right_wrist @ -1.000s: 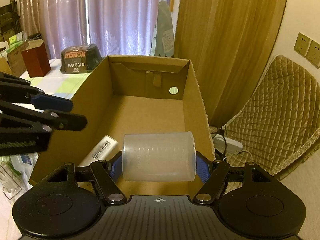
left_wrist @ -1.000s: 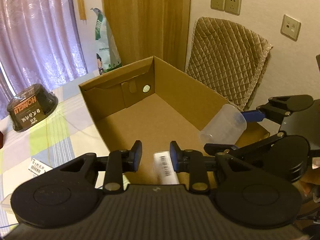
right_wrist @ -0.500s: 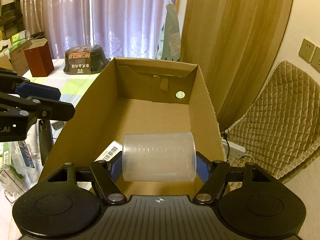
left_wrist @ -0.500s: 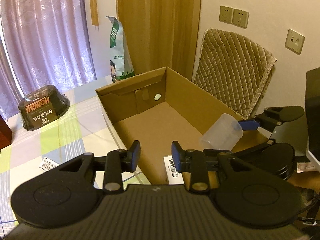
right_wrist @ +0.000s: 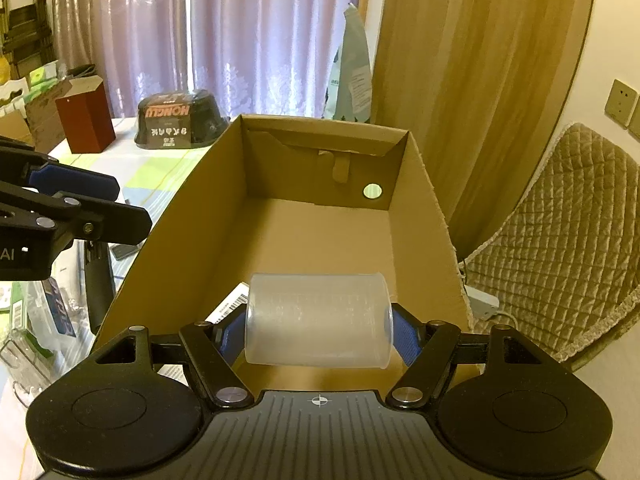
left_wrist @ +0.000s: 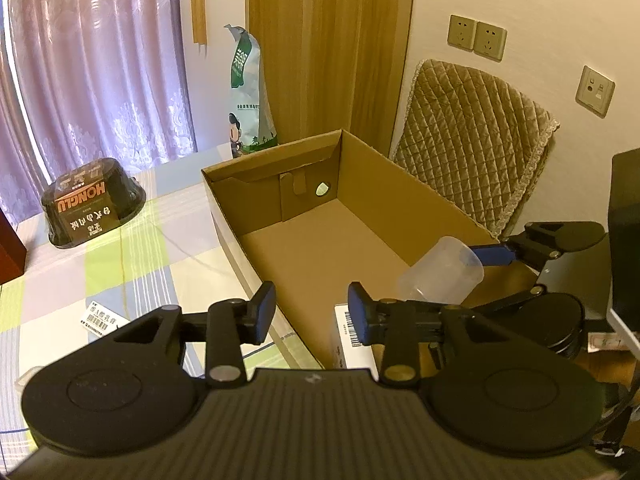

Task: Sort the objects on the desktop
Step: 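Lower the frosted cup into the cardboard box and open the right tool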

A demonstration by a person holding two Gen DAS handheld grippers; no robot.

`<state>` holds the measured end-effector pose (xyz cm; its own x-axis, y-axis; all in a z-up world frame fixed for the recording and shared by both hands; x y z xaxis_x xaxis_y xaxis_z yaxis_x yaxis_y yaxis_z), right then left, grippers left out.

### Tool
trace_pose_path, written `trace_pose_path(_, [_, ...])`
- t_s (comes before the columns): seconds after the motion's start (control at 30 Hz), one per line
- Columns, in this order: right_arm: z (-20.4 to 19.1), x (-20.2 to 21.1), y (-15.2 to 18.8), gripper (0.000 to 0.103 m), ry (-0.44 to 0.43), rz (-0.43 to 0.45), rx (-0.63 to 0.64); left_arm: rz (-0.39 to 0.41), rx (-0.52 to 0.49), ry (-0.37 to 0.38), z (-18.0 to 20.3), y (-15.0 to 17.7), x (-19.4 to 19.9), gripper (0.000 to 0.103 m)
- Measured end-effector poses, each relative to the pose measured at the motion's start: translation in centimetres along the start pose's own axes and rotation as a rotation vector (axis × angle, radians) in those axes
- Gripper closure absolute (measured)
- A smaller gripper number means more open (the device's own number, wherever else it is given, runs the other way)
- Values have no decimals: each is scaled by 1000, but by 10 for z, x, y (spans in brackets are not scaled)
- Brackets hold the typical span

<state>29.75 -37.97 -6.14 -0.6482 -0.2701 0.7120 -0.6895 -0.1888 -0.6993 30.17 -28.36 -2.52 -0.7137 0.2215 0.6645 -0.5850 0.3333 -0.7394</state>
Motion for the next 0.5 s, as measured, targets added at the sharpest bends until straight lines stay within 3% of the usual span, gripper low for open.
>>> trace_pose_path(0.07, [0,3,-2,3,9,28,5,-1,3,0,-1,1,0,66])
trace_pose_path(0.5, [1,15,1,3,21,34,6,-2,11,-1,-4,3,6,65])
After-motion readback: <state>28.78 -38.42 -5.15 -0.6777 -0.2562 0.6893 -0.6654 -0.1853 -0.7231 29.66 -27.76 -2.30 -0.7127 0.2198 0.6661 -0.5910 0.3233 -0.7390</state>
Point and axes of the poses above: each gripper's, at about its wrist camera, not at the fingertips, and x roughly against the way its jaws point, z to its right, y to its underside, the point moved 9 cm from there along -x, roughly the way its jaws point, and after that the axes turned 11 degrees about -y, right-handed, at the moved point
